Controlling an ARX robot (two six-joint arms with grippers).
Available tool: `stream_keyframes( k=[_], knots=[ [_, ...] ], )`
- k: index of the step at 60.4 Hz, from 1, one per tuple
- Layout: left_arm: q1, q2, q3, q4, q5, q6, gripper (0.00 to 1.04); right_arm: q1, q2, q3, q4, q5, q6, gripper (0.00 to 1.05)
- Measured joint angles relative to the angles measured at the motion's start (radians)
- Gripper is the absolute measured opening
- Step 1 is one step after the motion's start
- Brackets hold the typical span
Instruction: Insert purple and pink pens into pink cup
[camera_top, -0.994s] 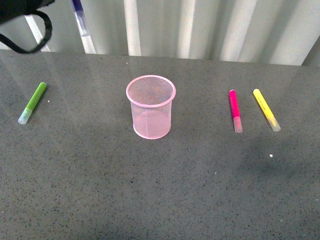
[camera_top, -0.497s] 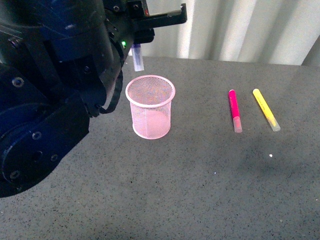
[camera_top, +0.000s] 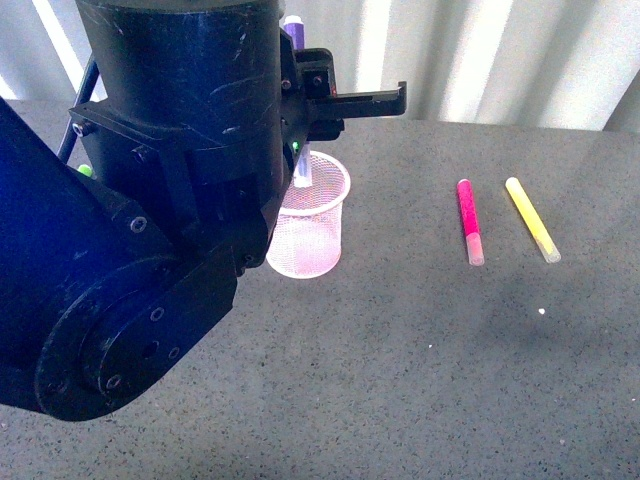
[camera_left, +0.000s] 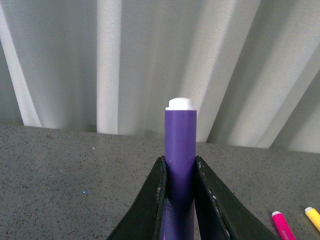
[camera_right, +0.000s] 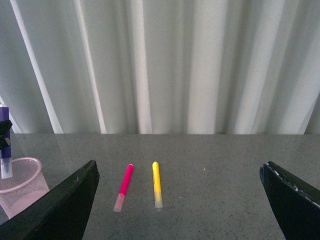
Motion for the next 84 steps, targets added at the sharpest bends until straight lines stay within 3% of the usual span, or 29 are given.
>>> stream_keyframes(
  k=[39,59,66,75,79,84],
  knots=[
    [0.033,0.016,0.016,-0.142,0.037,-0.173,0.14,0.000,0.000,0.000,0.000,0.000,0.000,0.98],
    [0.055,-0.070,-0.014,-0.254,0.105,-0.228,0.71,0.000,0.000,0.000,0.000,0.000,0.000,0.98],
    [0.107,-0.249,-0.018,-0.508,0.216,-0.178,0.99,0.000,0.000,0.000,0.000,0.000,0.000,0.98],
    [0.146,-0.484,-0.103,-0.921,0.441,0.019,0.98,0.000,0.000,0.000,0.000,0.000,0.000,0.98],
    [0.156,-0.586,-0.192,-1.009,0.506,0.077,0.98,0.000,0.000,0.000,0.000,0.000,0.000,0.98],
    [0.157,-0.646,-0.236,-1.025,0.518,0.110,0.98,0.000,0.000,0.000,0.000,0.000,0.000,0.98]
  ],
)
